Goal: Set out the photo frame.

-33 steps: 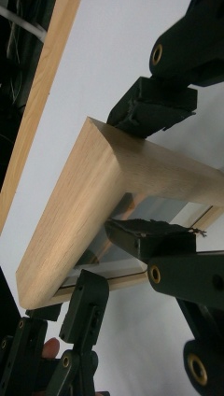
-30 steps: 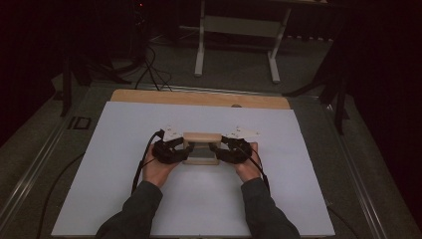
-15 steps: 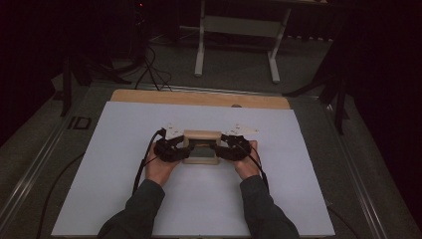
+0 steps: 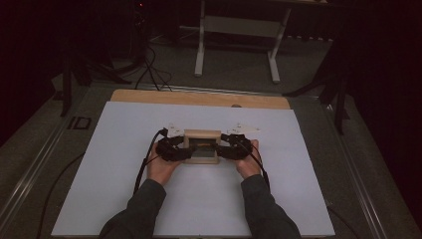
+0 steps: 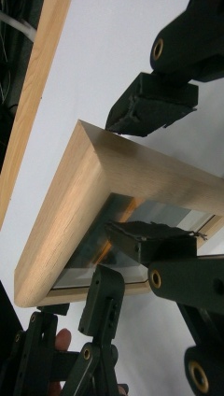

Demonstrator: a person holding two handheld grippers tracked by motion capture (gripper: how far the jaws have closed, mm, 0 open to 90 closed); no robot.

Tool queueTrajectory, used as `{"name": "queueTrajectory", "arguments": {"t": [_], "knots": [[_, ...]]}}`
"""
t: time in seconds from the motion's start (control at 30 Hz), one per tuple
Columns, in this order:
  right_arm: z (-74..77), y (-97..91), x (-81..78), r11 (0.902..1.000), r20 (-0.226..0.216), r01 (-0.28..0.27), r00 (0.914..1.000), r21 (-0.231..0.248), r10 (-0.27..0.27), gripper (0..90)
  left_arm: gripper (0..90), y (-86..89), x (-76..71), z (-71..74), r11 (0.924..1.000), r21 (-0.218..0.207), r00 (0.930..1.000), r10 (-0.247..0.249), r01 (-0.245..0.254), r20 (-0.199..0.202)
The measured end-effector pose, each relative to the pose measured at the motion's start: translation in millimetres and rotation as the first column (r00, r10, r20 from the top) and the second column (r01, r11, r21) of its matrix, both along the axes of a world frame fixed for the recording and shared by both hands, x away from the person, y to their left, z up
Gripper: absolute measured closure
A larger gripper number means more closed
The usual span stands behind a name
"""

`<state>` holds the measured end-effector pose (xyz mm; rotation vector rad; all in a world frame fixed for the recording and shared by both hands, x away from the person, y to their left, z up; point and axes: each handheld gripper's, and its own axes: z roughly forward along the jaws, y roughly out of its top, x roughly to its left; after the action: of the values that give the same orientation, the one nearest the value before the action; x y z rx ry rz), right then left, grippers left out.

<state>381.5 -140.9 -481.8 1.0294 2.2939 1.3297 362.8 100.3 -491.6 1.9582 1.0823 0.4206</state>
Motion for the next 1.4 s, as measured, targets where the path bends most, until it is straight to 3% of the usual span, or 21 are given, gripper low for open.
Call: {"name": "queueTrajectory", "arguments": {"t": [0.5,0.83,1.13,1.4], "knots": [[3.6,-0.7,-4.8,1.0000,-0.005,0.000,1.0000,-0.005,0.000,38.6,32.4,4.7,-4.4,5.9,0.9998,0.022,1.0000,0.003,-0.003,-0.005],[10.2,-7.6,-12.1,0.9999,0.002,0.003,1.0000,-0.013,-0.003,37.2,32.5,14.3,-11.1,13.0,0.9999,0.007,0.9999,0.013,-0.013,0.009],[14.5,-16.2,-22.5,0.9998,0.010,-0.007,0.9999,-0.020,0.007,36.4,32.7,29.5,-25.0,21.1,0.9997,-0.004,0.9994,0.025,-0.024,0.026],[11.0,-25.9,-32.0,0.9997,0.011,-0.005,0.9999,-0.023,0.005,36.4,32.7,46.5,-41.6,18.1,0.9993,-0.009,0.9991,0.036,-0.036,0.020]]}}
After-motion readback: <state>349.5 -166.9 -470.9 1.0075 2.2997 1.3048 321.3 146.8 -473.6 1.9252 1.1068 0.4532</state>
